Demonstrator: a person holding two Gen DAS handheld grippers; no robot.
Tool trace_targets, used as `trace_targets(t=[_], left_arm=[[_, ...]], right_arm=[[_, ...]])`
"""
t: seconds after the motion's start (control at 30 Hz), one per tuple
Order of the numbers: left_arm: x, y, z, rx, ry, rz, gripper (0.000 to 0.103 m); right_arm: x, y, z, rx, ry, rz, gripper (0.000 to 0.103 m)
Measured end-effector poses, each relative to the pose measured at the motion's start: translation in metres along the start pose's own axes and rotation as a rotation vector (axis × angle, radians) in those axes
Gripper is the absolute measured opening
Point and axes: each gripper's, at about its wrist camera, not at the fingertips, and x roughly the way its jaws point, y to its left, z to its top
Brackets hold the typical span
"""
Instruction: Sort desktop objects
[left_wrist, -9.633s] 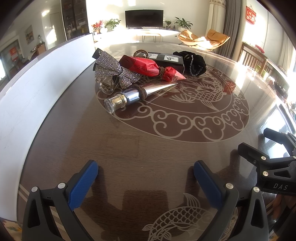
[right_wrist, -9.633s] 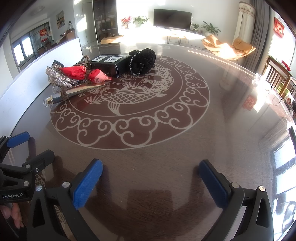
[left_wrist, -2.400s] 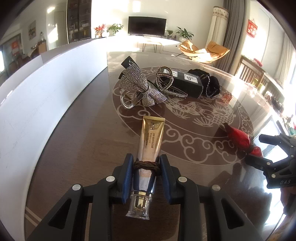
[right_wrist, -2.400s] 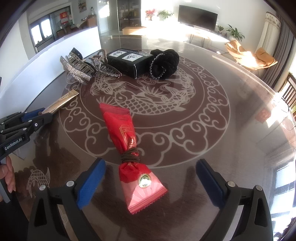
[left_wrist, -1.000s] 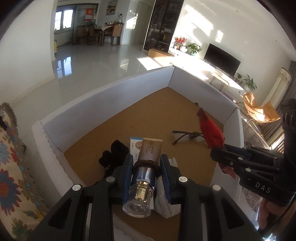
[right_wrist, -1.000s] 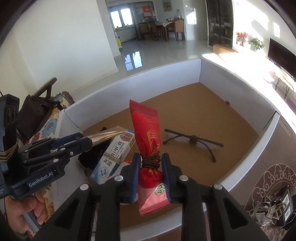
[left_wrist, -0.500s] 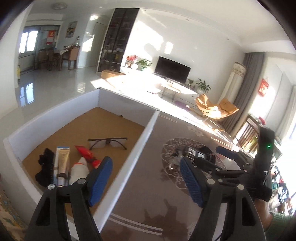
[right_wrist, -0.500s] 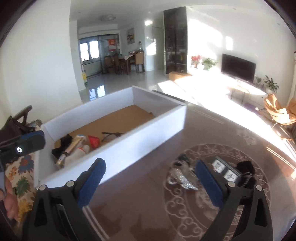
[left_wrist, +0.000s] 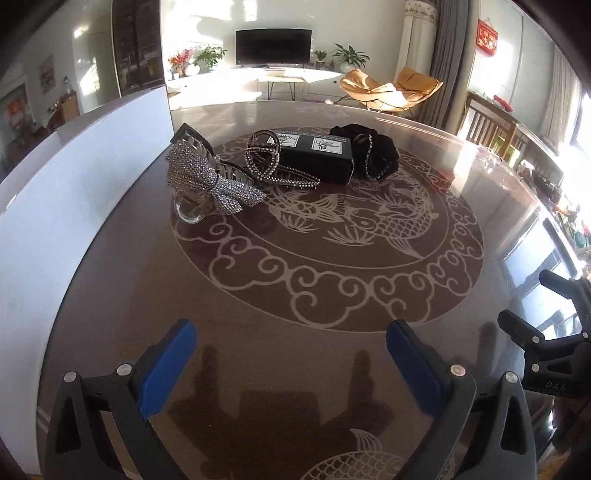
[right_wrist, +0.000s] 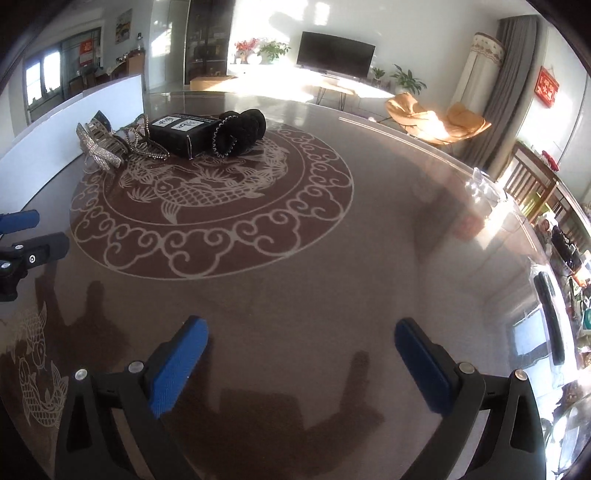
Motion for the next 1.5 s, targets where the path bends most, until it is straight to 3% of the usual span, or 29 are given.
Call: trace_targets(t=[0.13,0.23,0.37,1.5], left_arm=[[0.019,-0.003,0.01,0.062,0.033,0.045,0.103],[0.022,0.001,0.014,0.055,0.029,-0.003,0.103],[0.022,0.004,0.013,0.064,0.027,-0.005,0.103],[0.022,0.004,0.013,0.065,0.027,-0.006,0.103]], right_arm=[[0.006,0.004,0.007,0.01,-0.003,0.016,0.101],[0.011,0.004,0.007,0.018,0.013,0.022,0.103],[0.019,-0.013,0.004,0.106,0.051,0.134,0.103],[0.02,-0.007,0.003,0.098,0.051,0.121,0.103]])
